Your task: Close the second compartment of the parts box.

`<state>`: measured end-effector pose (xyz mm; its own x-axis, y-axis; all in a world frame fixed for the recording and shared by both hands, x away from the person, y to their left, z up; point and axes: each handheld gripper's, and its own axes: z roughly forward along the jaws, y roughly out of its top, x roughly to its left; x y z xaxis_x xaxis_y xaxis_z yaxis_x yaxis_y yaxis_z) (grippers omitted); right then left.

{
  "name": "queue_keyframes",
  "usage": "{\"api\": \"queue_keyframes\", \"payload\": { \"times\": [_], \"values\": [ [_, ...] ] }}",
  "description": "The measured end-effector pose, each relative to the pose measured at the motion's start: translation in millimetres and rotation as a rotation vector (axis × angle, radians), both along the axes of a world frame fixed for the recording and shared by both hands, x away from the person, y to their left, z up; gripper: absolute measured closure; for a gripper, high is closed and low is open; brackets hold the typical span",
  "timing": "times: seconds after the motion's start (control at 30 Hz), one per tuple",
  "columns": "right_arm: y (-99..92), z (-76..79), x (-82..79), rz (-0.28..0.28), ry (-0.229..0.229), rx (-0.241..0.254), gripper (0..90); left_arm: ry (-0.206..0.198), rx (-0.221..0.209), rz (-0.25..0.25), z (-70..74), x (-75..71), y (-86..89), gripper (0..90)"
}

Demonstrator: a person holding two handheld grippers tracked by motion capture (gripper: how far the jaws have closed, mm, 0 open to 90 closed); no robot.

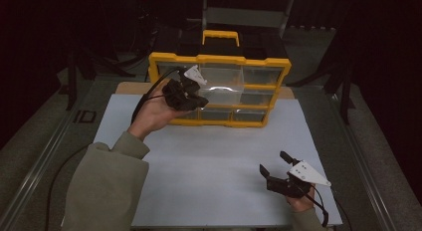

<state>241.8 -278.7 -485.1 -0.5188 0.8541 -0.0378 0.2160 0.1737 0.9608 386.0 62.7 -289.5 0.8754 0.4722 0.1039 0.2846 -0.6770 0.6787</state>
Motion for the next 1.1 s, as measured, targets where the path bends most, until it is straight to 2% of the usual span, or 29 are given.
{"api": "queue_keyframes", "payload": {
  "times": [0.27, 0.8, 1.1],
  "values": [
    [0.4, -0.2, 0.2, 0.002, 0.0, -0.004, 12.7, -0.028, -0.004, 0.011, -6.6, -0.6, -6.0, 90.0],
    [0.2, -0.2, 0.1, 0.003, 0.0, -0.005, 12.7, -0.038, -0.022, 0.002, -16.6, 0.8, -21.6, 90.0],
    [0.3, -0.3, 0.2, 0.004, 0.0, -0.006, 12.7, -0.045, -0.048, 0.001, -19.8, 1.4, -27.8, 90.0]
  ]
}}
